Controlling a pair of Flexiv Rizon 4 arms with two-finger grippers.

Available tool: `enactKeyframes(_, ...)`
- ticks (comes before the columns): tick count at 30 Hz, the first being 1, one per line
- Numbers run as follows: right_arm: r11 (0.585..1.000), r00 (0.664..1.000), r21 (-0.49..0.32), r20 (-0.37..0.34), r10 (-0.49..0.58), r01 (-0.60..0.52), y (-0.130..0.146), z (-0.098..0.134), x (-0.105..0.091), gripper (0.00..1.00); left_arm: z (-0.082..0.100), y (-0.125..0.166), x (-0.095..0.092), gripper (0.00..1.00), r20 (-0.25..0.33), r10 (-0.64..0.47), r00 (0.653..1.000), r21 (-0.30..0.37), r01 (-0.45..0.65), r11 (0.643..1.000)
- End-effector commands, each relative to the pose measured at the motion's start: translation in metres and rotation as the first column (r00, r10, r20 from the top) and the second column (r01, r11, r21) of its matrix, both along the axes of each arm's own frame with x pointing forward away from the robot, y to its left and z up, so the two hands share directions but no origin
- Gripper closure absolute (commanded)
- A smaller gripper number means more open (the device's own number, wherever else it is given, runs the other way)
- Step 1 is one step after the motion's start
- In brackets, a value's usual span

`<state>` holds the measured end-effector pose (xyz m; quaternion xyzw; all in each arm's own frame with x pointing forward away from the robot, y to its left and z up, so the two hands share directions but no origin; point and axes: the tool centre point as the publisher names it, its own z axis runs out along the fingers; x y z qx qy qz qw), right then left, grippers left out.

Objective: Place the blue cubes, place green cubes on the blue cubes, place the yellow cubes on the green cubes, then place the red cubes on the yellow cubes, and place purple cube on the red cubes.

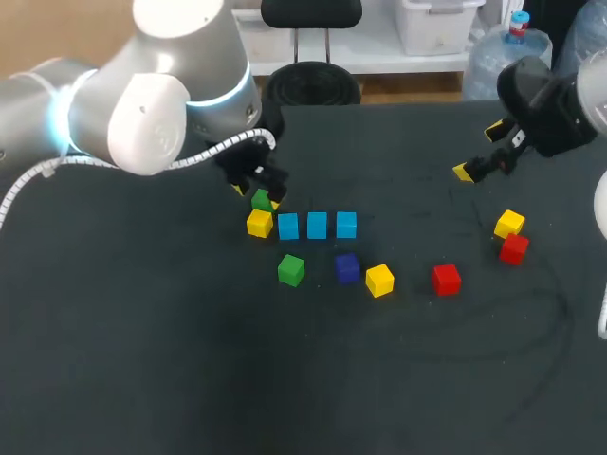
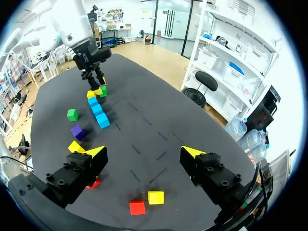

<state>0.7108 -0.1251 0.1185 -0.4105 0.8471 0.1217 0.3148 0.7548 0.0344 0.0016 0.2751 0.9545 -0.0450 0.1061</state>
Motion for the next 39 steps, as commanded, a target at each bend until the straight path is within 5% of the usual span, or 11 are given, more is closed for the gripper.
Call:
enactKeyframes(1,1.000,1.000,-0.003,0.002,-0.004,0.004,0.001,0.000,-0.001,0.00,-0.004,-0.001,0.004,0.36,-0.006,-0.002,1.000,-0.001,0.002,1.000)
enactKeyframes(7,1.000,1.000,-0.003,0.002,-0.004,0.004,0.001,0.000,-0.001,0.00,-0.007,-0.001,0.004,0.43,-0.013,-0.003,1.000,0.000,0.003,1.000)
enactKeyframes(16,1.000,1.000,-0.003,0.002,-0.004,0.004,0.001,0.000,-0.001,0.00,-0.007,0.000,0.005,0.78,-0.012,-0.002,1.000,0.006,0.002,1.000)
enactKeyframes(19,1.000,1.000,-0.003,0.002,-0.004,0.004,0.001,0.000,-0.001,0.00,-0.007,0.001,0.006,1.00,-0.011,-0.004,1.000,0.007,0.005,1.000)
enactKeyframes(28,1.000,1.000,-0.003,0.002,-0.004,0.004,0.001,0.000,-0.001,0.00,0.009,-0.001,0.006,1.00,0.022,-0.066,0.998,-0.009,0.066,0.998)
enactKeyframes(31,1.000,1.000,-0.003,0.002,-0.004,0.004,0.001,0.000,-0.001,0.00,0.023,-0.003,0.004,1.00,0.042,-0.137,0.990,-0.059,0.139,0.988)
enactKeyframes(39,1.000,1.000,-0.003,0.002,-0.004,0.004,0.001,0.000,-0.001,0.00,0.049,-0.008,-0.009,1.00,0.095,-0.379,0.920,-0.141,0.390,0.910)
